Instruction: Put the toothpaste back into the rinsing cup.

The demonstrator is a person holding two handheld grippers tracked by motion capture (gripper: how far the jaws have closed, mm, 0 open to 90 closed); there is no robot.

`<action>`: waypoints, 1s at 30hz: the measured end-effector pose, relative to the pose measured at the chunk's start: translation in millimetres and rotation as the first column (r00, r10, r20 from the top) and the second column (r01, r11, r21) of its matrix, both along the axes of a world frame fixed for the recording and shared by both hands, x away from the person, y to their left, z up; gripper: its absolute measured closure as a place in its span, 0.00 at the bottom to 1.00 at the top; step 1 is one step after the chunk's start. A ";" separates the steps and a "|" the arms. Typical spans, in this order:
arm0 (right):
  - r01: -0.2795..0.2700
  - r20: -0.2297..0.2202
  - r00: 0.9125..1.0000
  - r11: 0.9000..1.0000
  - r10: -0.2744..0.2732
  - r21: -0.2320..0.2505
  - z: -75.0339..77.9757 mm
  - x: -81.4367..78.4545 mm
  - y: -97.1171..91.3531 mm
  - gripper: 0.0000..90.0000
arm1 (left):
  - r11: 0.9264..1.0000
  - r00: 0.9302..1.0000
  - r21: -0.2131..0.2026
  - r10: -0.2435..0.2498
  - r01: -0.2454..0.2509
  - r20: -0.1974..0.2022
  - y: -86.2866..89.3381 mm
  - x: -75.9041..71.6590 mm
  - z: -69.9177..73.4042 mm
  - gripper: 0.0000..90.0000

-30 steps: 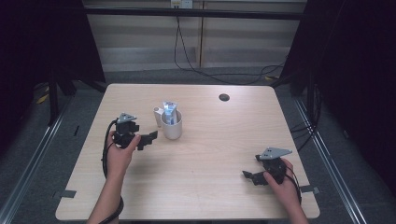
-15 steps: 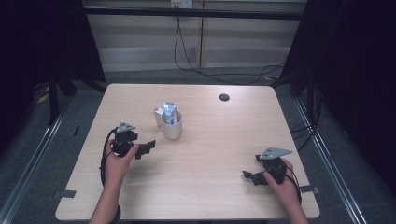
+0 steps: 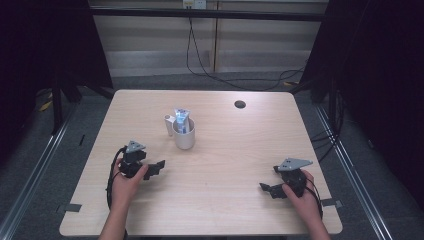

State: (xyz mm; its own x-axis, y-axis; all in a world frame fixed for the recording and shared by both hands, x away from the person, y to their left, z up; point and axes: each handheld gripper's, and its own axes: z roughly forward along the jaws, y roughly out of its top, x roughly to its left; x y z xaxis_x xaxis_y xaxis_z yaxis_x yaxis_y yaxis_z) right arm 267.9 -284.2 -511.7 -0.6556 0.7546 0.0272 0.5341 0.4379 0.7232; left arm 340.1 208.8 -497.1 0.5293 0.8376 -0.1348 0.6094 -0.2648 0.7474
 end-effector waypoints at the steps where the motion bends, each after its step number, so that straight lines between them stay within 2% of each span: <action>1: 0.001 -0.002 1.000 1.000 -0.001 0.001 0.1 -0.1 0.1 0.14 | 1.000 1.000 -0.004 0.001 -0.001 -0.005 0.0 -1.2 -1.2 0.18; 7: 0.000 -0.001 1.000 1.000 0.000 0.000 0.0 -0.1 0.0 0.14 | 1.000 1.000 0.024 0.002 -0.002 0.004 0.1 -5.2 -6.9 0.18; 9: 0.000 0.000 1.000 1.000 0.000 0.000 0.0 0.0 0.0 0.14 | 0.999 1.000 0.045 -0.001 0.000 0.007 -0.8 -6.6 -8.5 0.18; 16: 0.000 -0.001 1.000 1.000 0.000 0.000 0.0 -0.1 0.0 0.14 | 0.998 1.000 0.064 -0.006 0.004 0.016 -0.9 -9.8 -12.4 0.18; 24: 0.000 0.000 1.000 1.000 0.000 0.000 0.0 0.0 0.0 0.14 | 0.991 0.999 0.128 -0.028 0.024 0.029 -4.5 -11.9 -12.5 0.18; 30: 0.001 0.000 1.000 1.000 -0.001 -0.001 0.1 -0.1 0.0 0.14 | 0.992 0.999 0.124 -0.018 0.014 0.029 -5.0 -12.6 -12.7 0.17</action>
State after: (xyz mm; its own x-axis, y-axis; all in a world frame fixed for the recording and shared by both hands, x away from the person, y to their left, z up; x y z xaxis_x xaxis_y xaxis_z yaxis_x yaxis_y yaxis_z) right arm 267.8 -284.2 -511.7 -0.6552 0.7550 0.0265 0.5345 0.4385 0.7225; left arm 327.4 203.8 -509.8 0.5452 0.8382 -0.0146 0.5823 -0.3661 0.7259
